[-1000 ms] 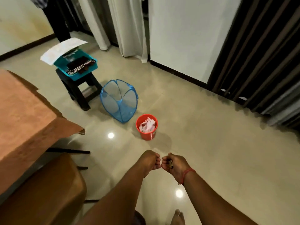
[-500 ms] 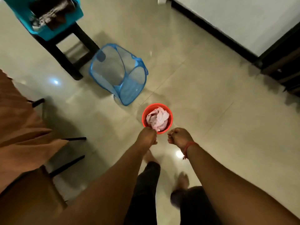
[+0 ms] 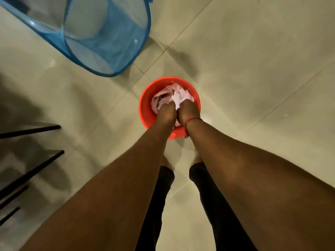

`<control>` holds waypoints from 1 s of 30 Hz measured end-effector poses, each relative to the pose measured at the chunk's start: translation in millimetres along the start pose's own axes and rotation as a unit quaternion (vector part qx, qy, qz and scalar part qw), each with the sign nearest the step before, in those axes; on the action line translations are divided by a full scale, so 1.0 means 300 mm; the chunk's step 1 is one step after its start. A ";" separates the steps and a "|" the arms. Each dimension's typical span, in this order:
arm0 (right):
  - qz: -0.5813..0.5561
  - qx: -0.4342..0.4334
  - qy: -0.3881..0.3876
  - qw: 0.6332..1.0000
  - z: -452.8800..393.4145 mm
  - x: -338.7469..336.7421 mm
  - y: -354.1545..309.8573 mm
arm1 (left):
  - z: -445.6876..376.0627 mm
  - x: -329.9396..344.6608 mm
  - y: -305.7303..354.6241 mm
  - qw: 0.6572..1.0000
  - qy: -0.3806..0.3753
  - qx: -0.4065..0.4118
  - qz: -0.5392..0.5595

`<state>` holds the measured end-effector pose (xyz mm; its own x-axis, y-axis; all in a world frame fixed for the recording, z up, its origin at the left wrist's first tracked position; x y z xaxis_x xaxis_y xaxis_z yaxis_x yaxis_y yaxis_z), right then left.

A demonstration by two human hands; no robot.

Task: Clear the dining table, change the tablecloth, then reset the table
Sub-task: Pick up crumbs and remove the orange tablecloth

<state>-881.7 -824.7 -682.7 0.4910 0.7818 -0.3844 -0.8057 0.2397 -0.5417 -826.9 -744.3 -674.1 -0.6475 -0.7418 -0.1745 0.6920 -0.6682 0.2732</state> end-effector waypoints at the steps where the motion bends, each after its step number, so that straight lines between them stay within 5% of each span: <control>1: -0.011 0.011 -0.002 1.000 -0.018 0.010 0.005 | -0.020 0.018 0.000 0.999 -0.007 -0.013 0.034; 5: 0.060 0.053 -0.047 0.996 0.002 0.030 0.069 | 0.004 0.022 -0.005 0.998 0.005 -0.038 0.045; 10: 0.051 0.029 -0.004 0.998 0.177 -0.046 0.058 | 0.145 -0.047 -0.015 0.999 -0.018 -0.035 -0.008; 15: 0.075 0.022 -0.030 0.996 0.407 -0.186 -0.066 | 0.383 -0.114 0.047 0.977 -0.082 0.051 -0.188; 22: 0.216 -0.084 -0.050 0.972 0.744 -0.462 -0.535 | 0.915 -0.256 0.378 0.783 0.029 0.268 -0.561; 30: 0.355 -0.288 0.124 0.881 1.137 -0.930 -1.216 | 1.639 -0.378 0.983 0.576 0.203 0.466 -0.640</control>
<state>-838.0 -933.8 -122.9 0.0467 0.4498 -0.8919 -0.6728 -0.6458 -0.3609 -706.5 -829.4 -108.6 -0.1781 0.2464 -0.9527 -0.8640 -0.5025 0.0316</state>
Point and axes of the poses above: each hand's wrist, its own z-axis away from the middle knuckle, its own x-axis out of the palm, y = z × x, the point moved 6 cm from there along -z, towards the middle knuckle, and after that the axes turned 4 degrees about -x, right-handed, at the moved point
